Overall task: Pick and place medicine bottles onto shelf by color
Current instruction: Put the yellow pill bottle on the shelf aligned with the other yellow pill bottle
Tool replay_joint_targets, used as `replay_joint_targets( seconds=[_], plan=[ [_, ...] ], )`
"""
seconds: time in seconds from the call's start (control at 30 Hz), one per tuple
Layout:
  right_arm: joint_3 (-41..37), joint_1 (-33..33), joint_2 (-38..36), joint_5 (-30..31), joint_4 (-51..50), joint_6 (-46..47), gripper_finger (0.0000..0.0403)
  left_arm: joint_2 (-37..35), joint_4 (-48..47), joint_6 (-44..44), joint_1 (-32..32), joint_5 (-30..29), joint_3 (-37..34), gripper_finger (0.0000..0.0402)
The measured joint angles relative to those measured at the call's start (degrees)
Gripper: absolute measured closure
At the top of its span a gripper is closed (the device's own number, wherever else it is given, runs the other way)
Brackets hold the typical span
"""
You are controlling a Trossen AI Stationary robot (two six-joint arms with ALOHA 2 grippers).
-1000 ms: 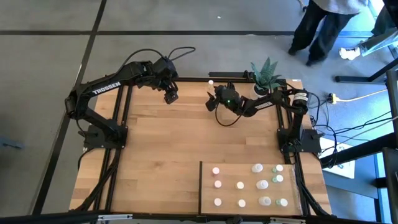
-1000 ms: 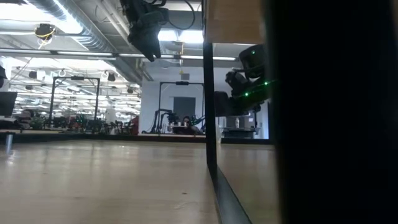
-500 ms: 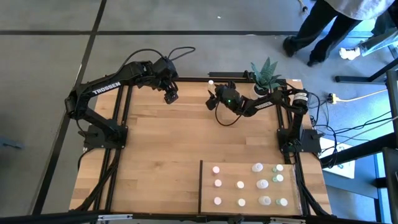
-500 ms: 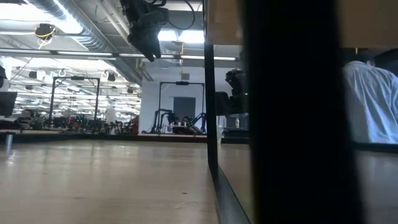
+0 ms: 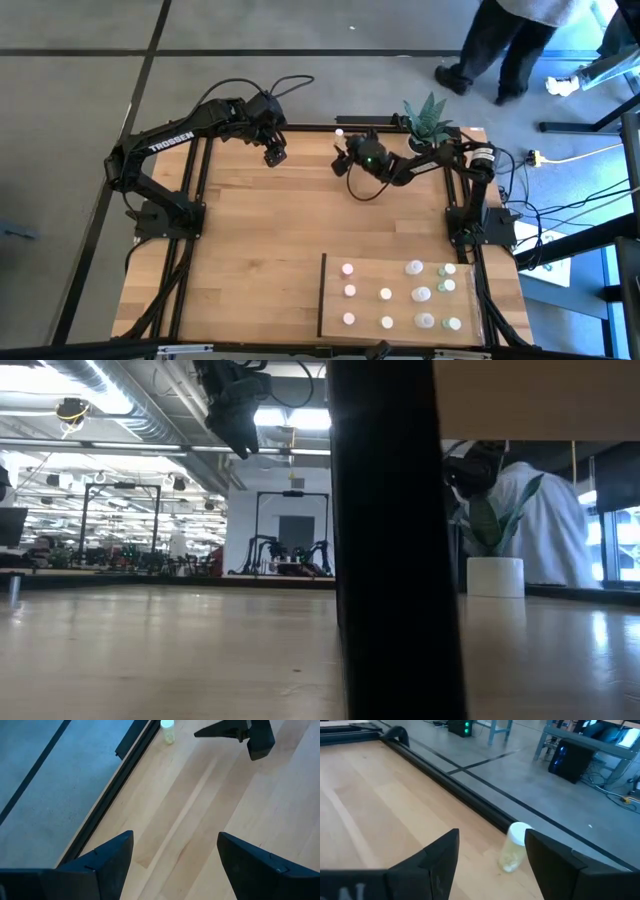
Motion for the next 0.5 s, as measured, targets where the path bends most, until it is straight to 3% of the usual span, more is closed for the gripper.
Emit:
replay_joint_targets(
  seconds=[0.5],
  plan=[
    [1.4, -1.9, 3.2, 0.3, 1.1, 3.2, 0.0175, 0.0, 0.0, 0.0, -0.1, 0.0, 0.0, 0.0120]
  ],
)
